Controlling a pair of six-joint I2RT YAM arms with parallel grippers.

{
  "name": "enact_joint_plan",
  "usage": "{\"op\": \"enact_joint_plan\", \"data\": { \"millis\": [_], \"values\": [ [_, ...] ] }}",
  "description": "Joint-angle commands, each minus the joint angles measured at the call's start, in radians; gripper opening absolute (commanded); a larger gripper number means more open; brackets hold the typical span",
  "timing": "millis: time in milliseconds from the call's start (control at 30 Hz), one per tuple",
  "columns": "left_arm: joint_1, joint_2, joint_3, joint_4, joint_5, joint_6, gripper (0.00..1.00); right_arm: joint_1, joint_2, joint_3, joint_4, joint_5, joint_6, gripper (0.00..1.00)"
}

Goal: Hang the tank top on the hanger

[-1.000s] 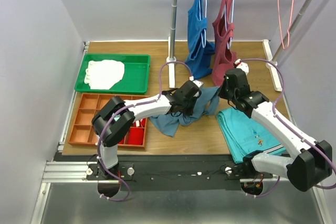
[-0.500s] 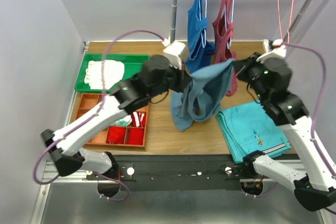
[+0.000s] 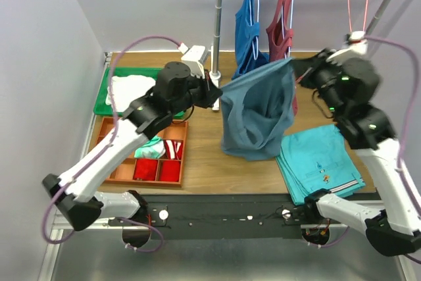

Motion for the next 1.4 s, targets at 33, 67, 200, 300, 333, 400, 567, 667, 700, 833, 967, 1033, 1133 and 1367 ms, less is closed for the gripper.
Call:
{"op": "enact_joint_plan", "data": {
  "millis": [33, 67, 200, 300, 333, 400, 567, 667, 700, 833, 967, 1033, 1133, 1367],
  "values": [
    [0.215, 0.185, -0.35, 0.186, 0.327, -0.08, 0.1, -0.004, 0.12, -0.343, -0.005, -0.065, 0.017, 0.05],
    [0.219, 0.2, -0.373, 0.203, 0.323, -0.079, 0.22, -0.006, 0.144, -0.381, 0.004, -0.101, 0.029, 0.05],
    [0.216, 0.185, -0.453, 0.286, 0.333, -0.096, 0.5, -0.004, 0.171, -0.528, 0.122, -0.225, 0.037, 0.05],
    [0.209, 0.165, -0.461, 0.272, 0.329, -0.085, 0.49, -0.006, 0.163, -0.567, 0.144, -0.27, 0.04, 0.03],
    [0.201, 0.159, -0.469, 0.263, 0.326, -0.082, 0.5, -0.004, 0.16, -0.575, 0.138, -0.242, 0.039, 0.03],
    [0.18, 0.148, -0.482, 0.254, 0.286, -0.077, 0.52, -0.004, 0.154, -0.578, 0.128, -0.196, 0.037, 0.04],
    [0.062, 0.214, -0.495, 0.255, 0.203, -0.068, 0.51, -0.004, 0.169, -0.581, 0.128, -0.136, 0.036, 0.06],
    [0.003, 0.3, -0.423, 0.223, 0.096, -0.053, 0.48, -0.004, 0.178, -0.582, 0.13, -0.129, 0.039, 0.06],
    [-0.004, 0.352, -0.397, 0.204, 0.062, -0.05, 0.45, -0.004, 0.18, -0.585, 0.131, -0.127, 0.037, 0.06],
    [-0.035, 0.446, -0.293, 0.102, -0.146, -0.031, 0.45, -0.004, 0.169, -0.59, 0.115, -0.109, 0.036, 0.06],
    [-0.052, 0.489, -0.272, 0.055, -0.249, -0.013, 0.52, -0.004, 0.149, -0.595, 0.105, -0.086, 0.025, 0.07],
    [-0.061, 0.493, -0.278, 0.036, -0.283, -0.016, 0.56, -0.004, 0.145, -0.593, 0.102, -0.083, 0.022, 0.07],
    [-0.063, 0.478, -0.315, 0.06, -0.274, -0.027, 0.57, -0.004, 0.143, -0.588, 0.105, -0.089, 0.019, 0.07],
    [-0.063, 0.512, -0.364, 0.171, -0.092, -0.03, 0.54, -0.004, 0.163, -0.584, 0.118, -0.09, 0.016, 0.07]
  ]
}}
